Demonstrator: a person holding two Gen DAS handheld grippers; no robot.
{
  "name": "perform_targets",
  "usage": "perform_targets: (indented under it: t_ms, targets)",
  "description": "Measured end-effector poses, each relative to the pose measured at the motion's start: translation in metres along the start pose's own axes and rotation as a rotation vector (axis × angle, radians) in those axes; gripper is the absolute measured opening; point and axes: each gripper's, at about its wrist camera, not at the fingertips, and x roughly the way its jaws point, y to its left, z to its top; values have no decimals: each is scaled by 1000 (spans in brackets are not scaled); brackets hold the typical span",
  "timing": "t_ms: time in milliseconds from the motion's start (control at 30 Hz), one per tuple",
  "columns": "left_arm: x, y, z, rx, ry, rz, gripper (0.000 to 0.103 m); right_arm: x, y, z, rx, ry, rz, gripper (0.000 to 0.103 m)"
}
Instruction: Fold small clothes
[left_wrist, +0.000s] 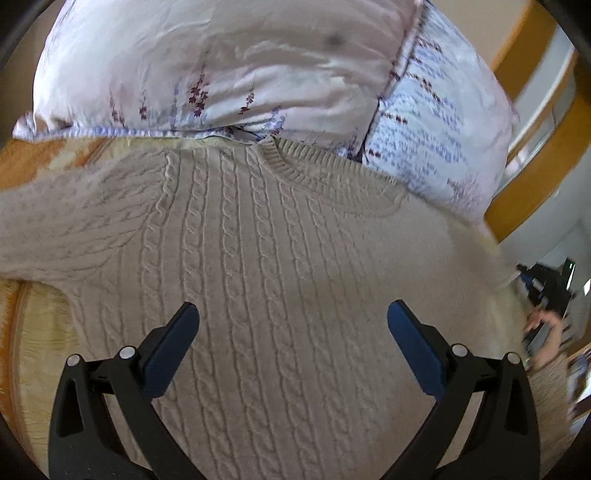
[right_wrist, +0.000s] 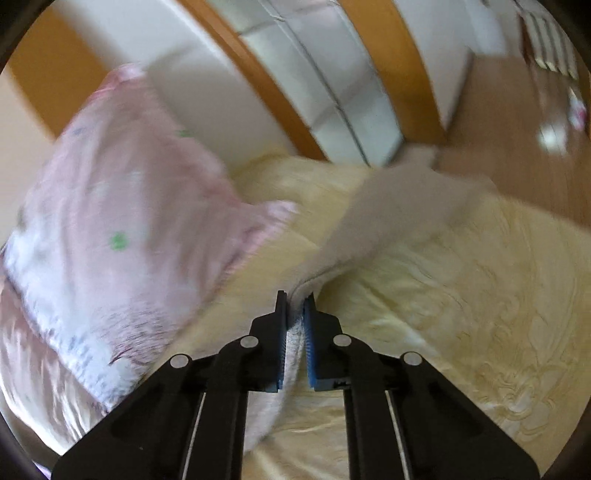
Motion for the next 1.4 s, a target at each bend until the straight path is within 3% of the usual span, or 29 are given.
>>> perform_targets:
  t_ms: [133,200,333,400,500,600,700,800,833,1000,1033,1067,1167,1200,1267,1333,1400]
  targets:
    - [-5,2,6,-2,-51,-16,101,-21,51,-11,-123,-20,121,9]
    - [-6,0,9,14,-71,-23,101,-35,87,-27,-196,-5,222,9]
    - [-4,-4,13,37,-93,-85,101,-43,153,-82,-343,110,397,9]
    - [-1,-2,15,10,-85,-112,101,-35,176,-120,-411,204,436,9]
    - [6,0,16,-22,-70,-116,101,-7,196,-175,-488,371,416,9]
    - [12,3,16,-53,-43,-142,101,13,197,-209,-513,461,355,9]
    - [16,5,15,-72,-21,-160,101,17,189,-208,-471,502,355,11]
    - [18,5,15,-78,-9,-176,101,19,182,-191,-365,532,384,27]
    - [19,5,16,-84,-5,-185,101,19,177,-187,-334,531,384,34]
    - [21,11,18,-130,12,-216,101,29,156,-157,-174,467,261,34]
    - [20,13,18,-135,13,-219,101,30,156,-152,-172,431,205,32]
    - [20,15,18,-141,15,-220,101,29,158,-150,-179,403,172,22]
    - [18,22,17,-165,20,-225,94,12,183,-149,-303,262,95,14]
    - [17,24,17,-175,20,-231,93,5,199,-154,-355,222,114,14]
    - [16,29,17,-207,16,-261,92,-11,232,-171,-474,212,259,14]
    - [18,33,17,-238,20,-286,92,-14,263,-202,-581,366,444,14]
    - [21,37,17,-273,36,-312,91,-6,276,-229,-612,548,510,21]
